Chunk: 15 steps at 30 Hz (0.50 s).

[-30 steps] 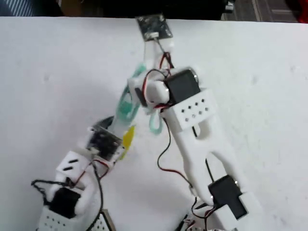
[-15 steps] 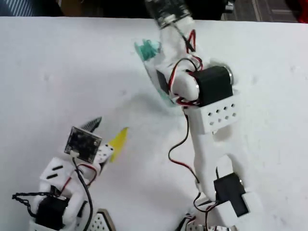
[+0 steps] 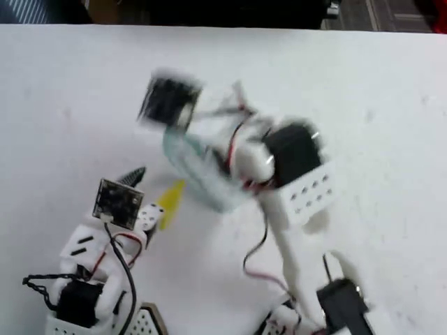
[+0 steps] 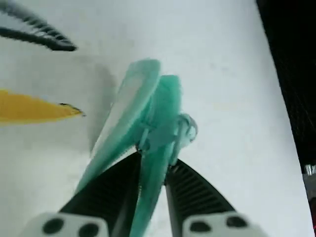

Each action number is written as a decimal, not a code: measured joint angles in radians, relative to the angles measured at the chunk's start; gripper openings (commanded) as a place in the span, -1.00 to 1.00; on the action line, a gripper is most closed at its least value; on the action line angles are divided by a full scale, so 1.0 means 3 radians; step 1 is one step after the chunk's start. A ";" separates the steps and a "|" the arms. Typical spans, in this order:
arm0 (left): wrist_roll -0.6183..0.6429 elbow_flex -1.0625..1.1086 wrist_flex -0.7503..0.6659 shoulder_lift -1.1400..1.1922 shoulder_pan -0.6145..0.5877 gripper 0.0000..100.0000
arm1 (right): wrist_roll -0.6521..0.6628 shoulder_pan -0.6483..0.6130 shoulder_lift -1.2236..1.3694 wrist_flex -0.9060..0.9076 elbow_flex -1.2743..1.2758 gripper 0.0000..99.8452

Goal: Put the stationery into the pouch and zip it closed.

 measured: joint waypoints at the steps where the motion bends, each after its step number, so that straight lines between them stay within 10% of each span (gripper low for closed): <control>1: 0.0000 0.0000 -0.0005 0.0015 0.0020 -0.47 | 0.0077 -0.0066 -0.0107 0.0000 0.0164 -0.96; 15: 0.0000 -0.0271 0.0460 -0.0010 0.0036 -0.32 | 0.0772 -0.0138 -0.1524 0.0000 0.1616 -0.97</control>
